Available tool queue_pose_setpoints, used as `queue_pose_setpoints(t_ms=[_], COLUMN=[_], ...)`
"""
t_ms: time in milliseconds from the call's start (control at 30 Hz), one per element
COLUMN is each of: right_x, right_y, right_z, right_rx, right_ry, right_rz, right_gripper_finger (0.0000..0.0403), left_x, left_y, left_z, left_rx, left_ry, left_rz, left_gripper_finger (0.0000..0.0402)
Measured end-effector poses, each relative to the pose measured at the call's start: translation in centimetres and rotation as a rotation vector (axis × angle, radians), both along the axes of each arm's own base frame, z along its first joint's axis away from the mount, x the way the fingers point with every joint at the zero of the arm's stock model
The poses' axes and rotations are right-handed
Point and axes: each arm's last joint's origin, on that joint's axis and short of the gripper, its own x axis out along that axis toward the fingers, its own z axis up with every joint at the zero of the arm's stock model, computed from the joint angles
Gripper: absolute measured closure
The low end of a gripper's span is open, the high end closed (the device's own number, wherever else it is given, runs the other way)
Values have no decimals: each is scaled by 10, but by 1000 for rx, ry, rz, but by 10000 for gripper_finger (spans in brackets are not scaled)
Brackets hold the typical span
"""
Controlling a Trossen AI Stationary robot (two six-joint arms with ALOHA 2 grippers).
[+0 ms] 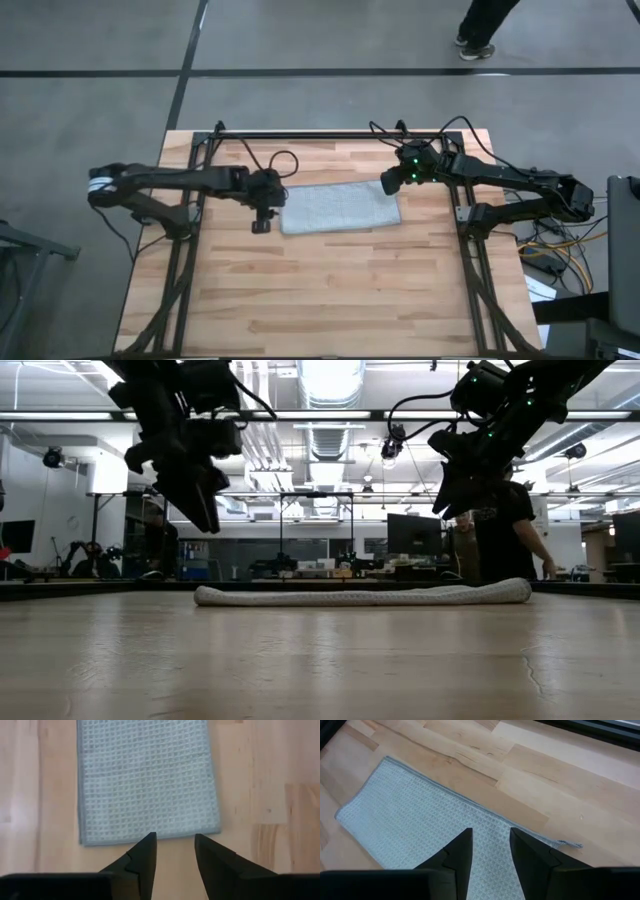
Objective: Fold microfiber towels
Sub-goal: Fold the gray on the table
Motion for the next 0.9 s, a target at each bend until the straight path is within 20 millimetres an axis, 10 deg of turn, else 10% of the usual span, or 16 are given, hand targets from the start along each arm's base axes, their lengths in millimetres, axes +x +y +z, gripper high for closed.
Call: queue_pose_setpoints(t_ms=[433, 900], right_x=[0, 0], right_y=[0, 0], right_z=[0, 0], right_rx=[0, 0], right_ry=[0, 0], right_rz=[0, 0], right_gripper_finger=[285, 273], left_x=[-12, -8], left_y=[0, 1], left_z=[3, -4], left_rx=[93, -236], left_ry=[77, 18], left_rz=[-26, 670], left_gripper_finger=[264, 264])
